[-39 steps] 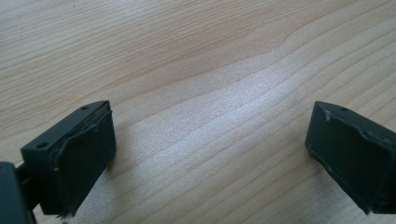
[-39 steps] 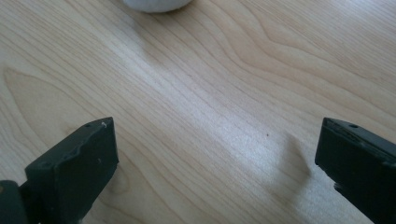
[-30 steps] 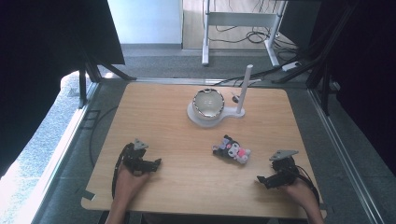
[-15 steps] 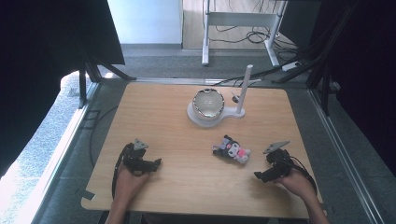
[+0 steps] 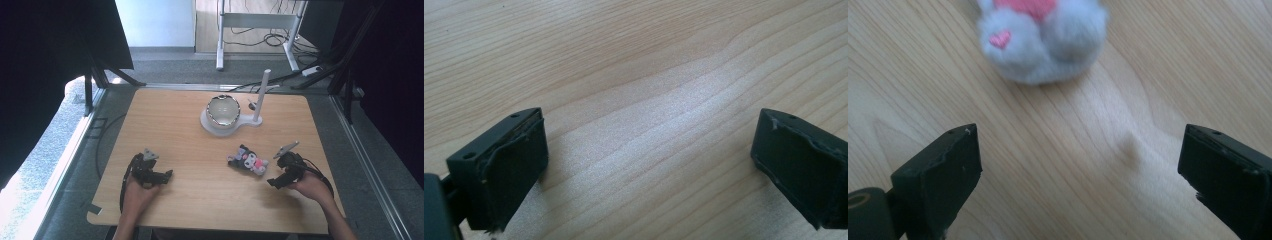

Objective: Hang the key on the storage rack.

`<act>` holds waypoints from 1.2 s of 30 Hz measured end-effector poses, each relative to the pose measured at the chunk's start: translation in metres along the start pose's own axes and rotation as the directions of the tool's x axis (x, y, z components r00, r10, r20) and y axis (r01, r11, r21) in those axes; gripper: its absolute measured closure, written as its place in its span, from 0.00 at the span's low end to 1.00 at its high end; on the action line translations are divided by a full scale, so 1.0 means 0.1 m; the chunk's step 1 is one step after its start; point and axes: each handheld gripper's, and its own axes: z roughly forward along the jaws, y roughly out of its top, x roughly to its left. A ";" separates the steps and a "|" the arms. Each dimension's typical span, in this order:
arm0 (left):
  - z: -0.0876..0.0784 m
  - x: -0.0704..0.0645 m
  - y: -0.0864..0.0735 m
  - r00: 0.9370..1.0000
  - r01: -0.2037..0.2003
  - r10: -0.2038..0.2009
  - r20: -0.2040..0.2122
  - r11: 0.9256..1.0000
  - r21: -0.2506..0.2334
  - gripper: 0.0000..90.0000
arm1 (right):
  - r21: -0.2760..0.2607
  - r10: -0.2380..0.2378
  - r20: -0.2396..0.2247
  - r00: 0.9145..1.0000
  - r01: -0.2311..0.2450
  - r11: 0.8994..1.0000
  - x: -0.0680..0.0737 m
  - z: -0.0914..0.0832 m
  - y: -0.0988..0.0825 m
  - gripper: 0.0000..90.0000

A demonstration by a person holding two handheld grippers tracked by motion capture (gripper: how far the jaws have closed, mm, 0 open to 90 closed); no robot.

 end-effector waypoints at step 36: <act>0.00 0.00 0.00 1.000 0.000 0.000 0.000 1.000 0.000 0.02 | 0.220 -0.149 -0.084 0.985 0.164 0.962 0.13 0.35 0.90 0.26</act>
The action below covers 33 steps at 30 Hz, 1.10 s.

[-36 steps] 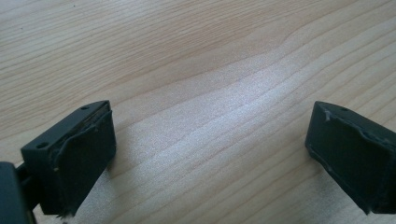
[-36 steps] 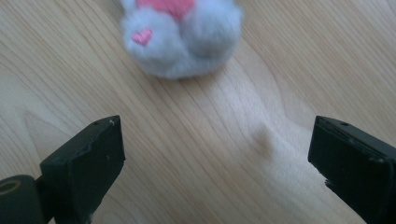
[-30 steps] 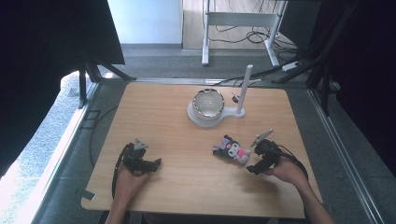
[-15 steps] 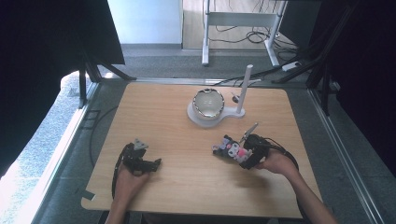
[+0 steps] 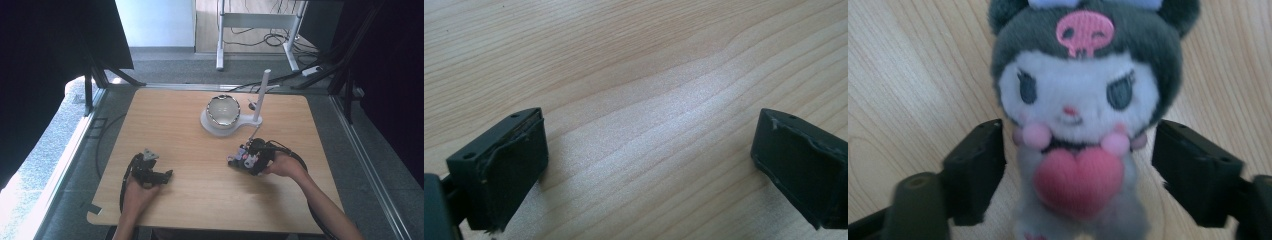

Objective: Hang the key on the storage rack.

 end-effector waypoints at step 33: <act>0.00 0.00 0.00 1.000 0.000 0.000 0.001 1.000 0.001 0.02 | 0.018 0.005 -0.041 0.999 -0.004 1.000 -0.28 -0.38 -0.10 0.46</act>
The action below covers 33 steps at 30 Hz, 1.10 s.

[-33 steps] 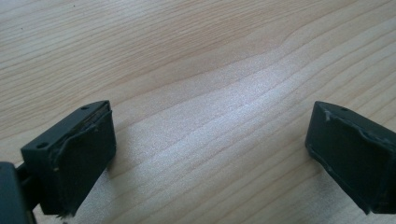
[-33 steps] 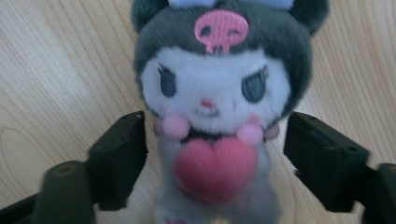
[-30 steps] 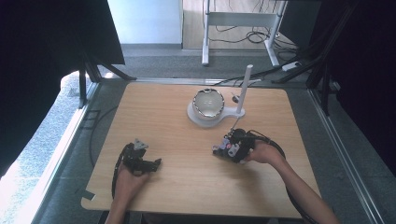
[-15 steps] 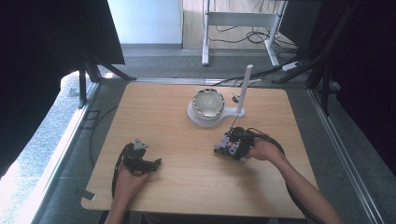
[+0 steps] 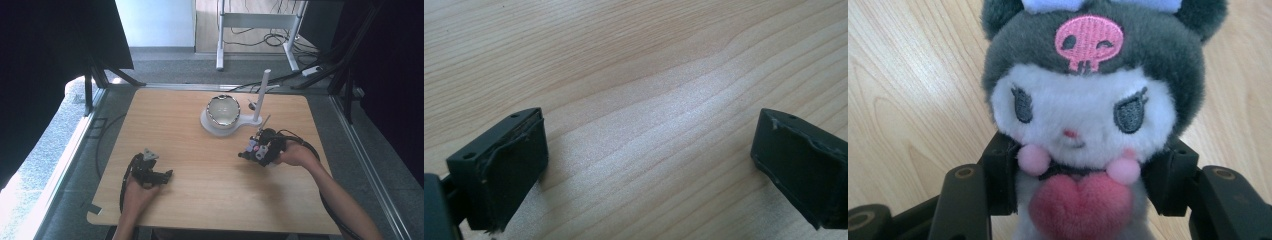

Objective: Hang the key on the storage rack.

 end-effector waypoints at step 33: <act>0.00 0.00 0.00 1.000 -0.002 0.002 -0.001 1.000 -0.006 0.03 | -0.086 0.137 0.030 0.990 -0.134 0.987 -0.61 -0.96 -0.16 0.46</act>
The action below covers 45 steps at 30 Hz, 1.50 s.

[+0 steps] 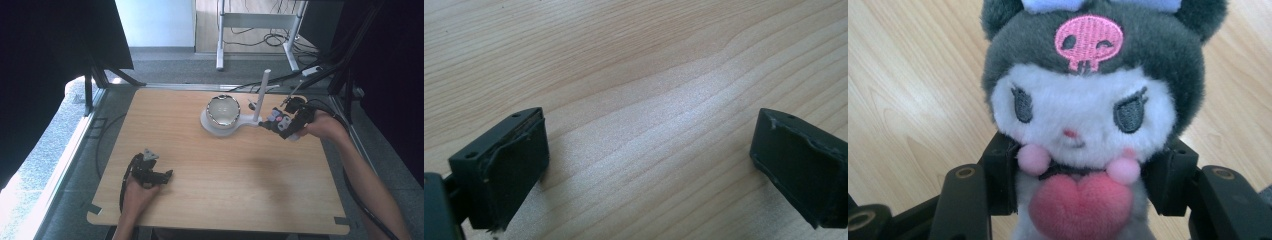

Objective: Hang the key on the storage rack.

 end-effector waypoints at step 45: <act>0.00 0.00 0.00 1.000 -0.001 0.001 0.003 1.000 0.003 0.03 | -0.126 0.195 0.123 0.973 -0.179 0.976 -0.71 -0.63 0.44 0.47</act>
